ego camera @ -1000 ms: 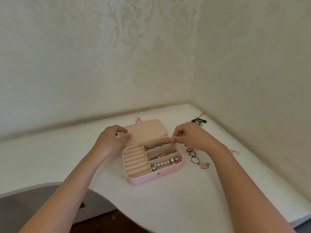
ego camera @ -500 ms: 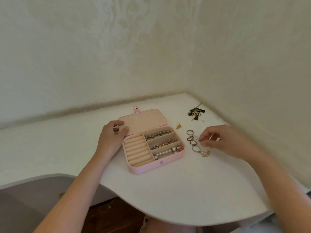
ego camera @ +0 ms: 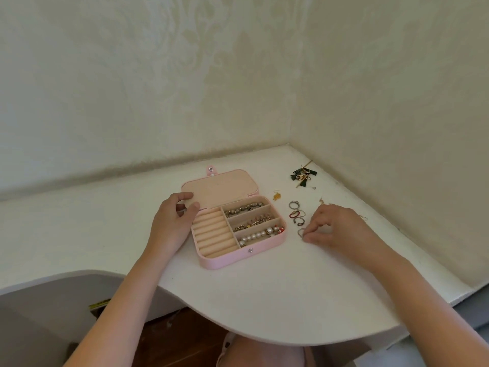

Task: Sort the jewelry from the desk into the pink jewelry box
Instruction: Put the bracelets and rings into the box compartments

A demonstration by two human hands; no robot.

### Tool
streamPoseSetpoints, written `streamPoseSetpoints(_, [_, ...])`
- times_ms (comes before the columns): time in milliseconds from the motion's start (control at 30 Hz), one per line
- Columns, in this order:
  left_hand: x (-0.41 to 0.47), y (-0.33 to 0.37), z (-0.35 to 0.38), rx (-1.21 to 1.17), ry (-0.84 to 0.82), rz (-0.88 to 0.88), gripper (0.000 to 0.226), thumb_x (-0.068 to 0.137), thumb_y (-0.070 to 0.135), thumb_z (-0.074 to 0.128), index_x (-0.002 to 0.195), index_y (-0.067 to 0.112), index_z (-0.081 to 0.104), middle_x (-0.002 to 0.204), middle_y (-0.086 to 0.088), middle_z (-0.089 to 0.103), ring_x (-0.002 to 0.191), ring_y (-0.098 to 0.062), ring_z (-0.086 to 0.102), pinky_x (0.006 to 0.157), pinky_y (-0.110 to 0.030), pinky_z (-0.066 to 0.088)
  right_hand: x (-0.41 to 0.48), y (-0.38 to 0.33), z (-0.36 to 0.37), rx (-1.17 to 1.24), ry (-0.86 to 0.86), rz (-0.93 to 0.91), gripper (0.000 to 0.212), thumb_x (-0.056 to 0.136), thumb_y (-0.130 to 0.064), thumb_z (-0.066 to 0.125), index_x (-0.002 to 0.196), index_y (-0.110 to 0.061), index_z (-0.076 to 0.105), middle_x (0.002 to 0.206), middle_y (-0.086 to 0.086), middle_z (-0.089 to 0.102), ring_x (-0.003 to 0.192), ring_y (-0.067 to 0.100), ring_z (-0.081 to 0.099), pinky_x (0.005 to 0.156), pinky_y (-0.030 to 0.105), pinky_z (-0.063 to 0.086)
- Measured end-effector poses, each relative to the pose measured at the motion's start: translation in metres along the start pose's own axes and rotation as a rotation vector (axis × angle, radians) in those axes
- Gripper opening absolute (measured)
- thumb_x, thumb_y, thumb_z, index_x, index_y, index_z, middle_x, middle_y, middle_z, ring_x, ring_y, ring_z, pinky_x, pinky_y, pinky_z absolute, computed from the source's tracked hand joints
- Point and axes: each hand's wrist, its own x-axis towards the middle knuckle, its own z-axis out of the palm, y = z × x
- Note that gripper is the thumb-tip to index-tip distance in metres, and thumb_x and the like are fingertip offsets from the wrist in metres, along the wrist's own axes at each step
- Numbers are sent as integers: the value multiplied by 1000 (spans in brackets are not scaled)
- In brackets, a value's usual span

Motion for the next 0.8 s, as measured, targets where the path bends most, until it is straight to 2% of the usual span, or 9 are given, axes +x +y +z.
streamPoseSetpoints(133, [-4, 0, -1, -53, 14, -16, 32, 90, 24, 59, 121, 18, 55, 121, -5, 58, 100, -13, 54, 81, -25, 38, 10, -8, 0, -306, -170, -64, 16, 89, -20, 60, 83, -8, 68, 92, 0, 60, 90, 16, 53, 81, 30, 41])
streamPoseSetpoints(233, [-12, 3, -3, -97, 75, 22, 38, 90, 20, 59, 126, 20, 50, 130, 0, 50, 111, -13, 50, 87, -25, 39, 14, -9, -6, -305, -118, -92, 12, 93, -17, 53, 88, -12, 63, 97, -2, 54, 96, 19, 48, 80, 29, 39])
streamPoseSetpoints(333, [-23, 14, -7, -128, 104, 178, 30, 88, 11, 60, 114, 25, 60, 122, 7, 53, 111, -7, 50, 92, -25, 41, 16, -19, -14, 15, -6, -76, 11, 96, -22, 49, 86, -24, 54, 101, -7, 58, 92, 20, 55, 78, 29, 43])
streamPoseSetpoints(400, [-28, 28, -13, -195, 33, 241, 25, 87, 7, 62, 101, 27, 66, 112, 8, 61, 101, -5, 57, 88, -24, 46, 20, -34, -13, 256, -41, -76, 15, 98, -19, 46, 87, -24, 54, 99, -7, 63, 91, 17, 59, 83, 33, 47])
streamPoseSetpoints(500, [-36, 52, -21, -319, -194, 246, 26, 84, 6, 66, 97, 27, 68, 104, 8, 67, 82, -2, 60, 73, -15, 49, 27, -61, -3, 622, -224, -171, 15, 99, -9, 41, 91, -9, 54, 91, 0, 67, 84, 14, 62, 84, 31, 50])
streamPoseSetpoints(600, [-45, 68, -23, -405, -349, 207, 24, 83, 8, 67, 102, 21, 71, 93, 11, 72, 79, -2, 63, 70, -11, 47, 33, -81, 12, 879, -457, -193, 13, 99, -12, 43, 95, -4, 52, 87, 1, 64, 78, 12, 61, 76, 23, 51])
streamPoseSetpoints(700, [-50, 72, -24, -479, -317, 186, 17, 79, 8, 70, 90, 20, 75, 80, 5, 74, 71, -4, 64, 65, -14, 48, 39, -93, 22, 1085, -604, -170, 15, 93, -17, 42, 96, -4, 50, 79, 0, 61, 70, 11, 55, 67, 19, 47])
streamPoseSetpoints(800, [-49, 71, -28, -526, -230, 169, 13, 75, 7, 73, 80, 18, 76, 73, 0, 73, 61, -10, 60, 59, -18, 49, 46, -99, 25, 1152, -646, -170, 18, 94, -17, 41, 101, -2, 49, 75, -1, 57, 66, 10, 51, 65, 18, 45])
